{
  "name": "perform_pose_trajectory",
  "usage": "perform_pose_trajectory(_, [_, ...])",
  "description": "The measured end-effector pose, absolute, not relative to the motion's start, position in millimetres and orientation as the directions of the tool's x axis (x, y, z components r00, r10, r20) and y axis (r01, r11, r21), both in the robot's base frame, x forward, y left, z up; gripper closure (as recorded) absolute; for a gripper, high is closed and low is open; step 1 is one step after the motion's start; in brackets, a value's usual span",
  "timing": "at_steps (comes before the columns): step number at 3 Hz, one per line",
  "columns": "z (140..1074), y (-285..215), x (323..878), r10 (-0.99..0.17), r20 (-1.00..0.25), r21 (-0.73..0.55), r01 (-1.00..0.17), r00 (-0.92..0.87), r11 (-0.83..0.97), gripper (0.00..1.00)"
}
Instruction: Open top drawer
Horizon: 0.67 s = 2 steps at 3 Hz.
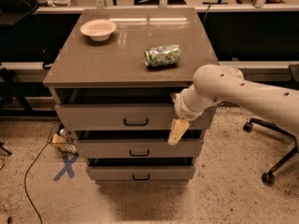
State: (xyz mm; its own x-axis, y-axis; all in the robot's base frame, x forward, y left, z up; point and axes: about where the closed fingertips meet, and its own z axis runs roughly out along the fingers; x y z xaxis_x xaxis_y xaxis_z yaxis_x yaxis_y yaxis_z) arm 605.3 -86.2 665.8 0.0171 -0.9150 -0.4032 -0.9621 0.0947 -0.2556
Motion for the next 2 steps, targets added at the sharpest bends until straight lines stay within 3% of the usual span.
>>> perform_pose_trajectory(1, [657.5, -83.3, 617.4, -0.917, -0.398, -0.250, -0.962, -0.002, 0.110, 0.00])
perform_pose_trajectory(2, [652.6, -82.1, 618.6, -0.923, -0.383, -0.247, -0.962, -0.015, 0.118, 0.16])
